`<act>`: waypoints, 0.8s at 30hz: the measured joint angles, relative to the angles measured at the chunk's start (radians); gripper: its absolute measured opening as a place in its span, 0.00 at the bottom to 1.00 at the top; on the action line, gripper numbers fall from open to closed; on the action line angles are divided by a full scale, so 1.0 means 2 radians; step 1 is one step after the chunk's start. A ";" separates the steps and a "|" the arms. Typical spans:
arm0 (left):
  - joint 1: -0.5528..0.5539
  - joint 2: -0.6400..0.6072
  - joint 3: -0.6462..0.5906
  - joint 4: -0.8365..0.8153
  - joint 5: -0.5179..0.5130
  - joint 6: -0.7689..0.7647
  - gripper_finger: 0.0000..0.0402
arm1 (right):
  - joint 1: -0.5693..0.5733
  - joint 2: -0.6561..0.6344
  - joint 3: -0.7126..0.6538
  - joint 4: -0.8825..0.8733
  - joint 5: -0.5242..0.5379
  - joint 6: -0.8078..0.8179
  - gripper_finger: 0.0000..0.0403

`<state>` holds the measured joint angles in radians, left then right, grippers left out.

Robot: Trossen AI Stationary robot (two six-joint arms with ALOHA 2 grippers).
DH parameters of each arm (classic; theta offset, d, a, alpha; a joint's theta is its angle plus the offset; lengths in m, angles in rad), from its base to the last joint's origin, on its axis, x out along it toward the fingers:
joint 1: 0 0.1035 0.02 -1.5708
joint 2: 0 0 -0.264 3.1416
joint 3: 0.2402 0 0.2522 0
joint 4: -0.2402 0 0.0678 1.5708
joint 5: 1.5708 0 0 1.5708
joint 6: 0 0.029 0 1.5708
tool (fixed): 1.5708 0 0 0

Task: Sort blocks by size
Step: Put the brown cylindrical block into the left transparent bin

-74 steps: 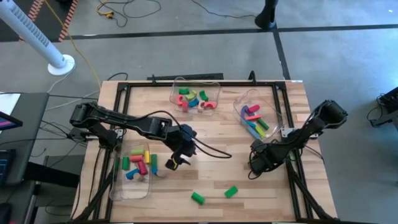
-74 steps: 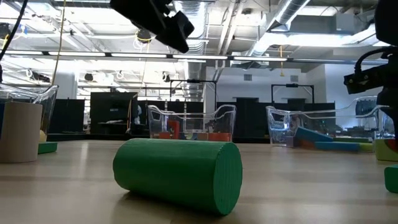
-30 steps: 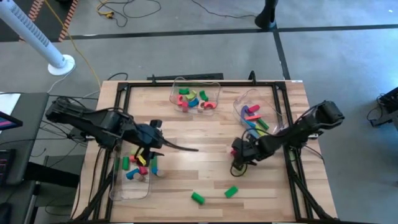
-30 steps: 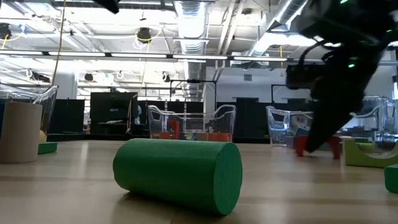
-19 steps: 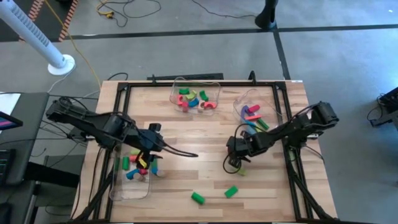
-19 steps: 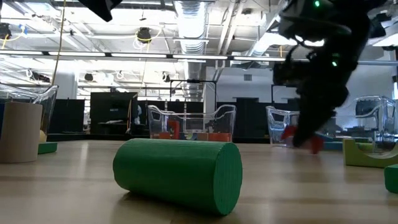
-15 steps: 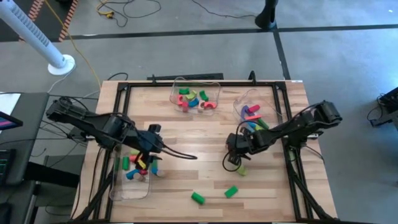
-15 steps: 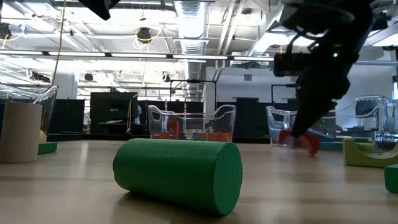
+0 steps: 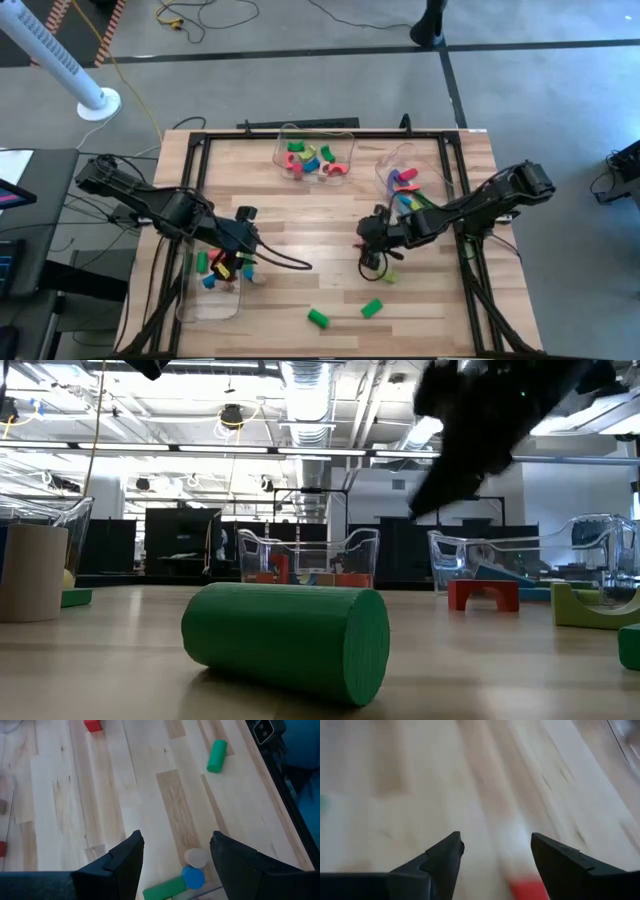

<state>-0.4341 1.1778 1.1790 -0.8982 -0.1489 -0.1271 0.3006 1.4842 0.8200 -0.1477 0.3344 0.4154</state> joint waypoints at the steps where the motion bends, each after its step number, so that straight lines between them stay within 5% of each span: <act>1: -0.004 0.000 0.000 0.000 -0.003 -0.003 0.55 | 0.004 0.004 0.000 0.033 -0.007 -0.015 0.66; 9: -0.028 0.000 -0.026 0.038 -0.020 -0.014 0.55 | 0.005 0.111 0.014 0.254 -0.077 -0.111 0.66; 24: -0.034 0.000 -0.072 0.078 -0.050 -0.033 0.55 | -0.008 0.338 0.257 0.256 -0.090 -0.192 0.66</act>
<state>-0.5023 1.1778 1.0340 -0.7432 -0.2497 -0.1938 0.2844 2.1611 1.3338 0.3634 0.1547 0.0312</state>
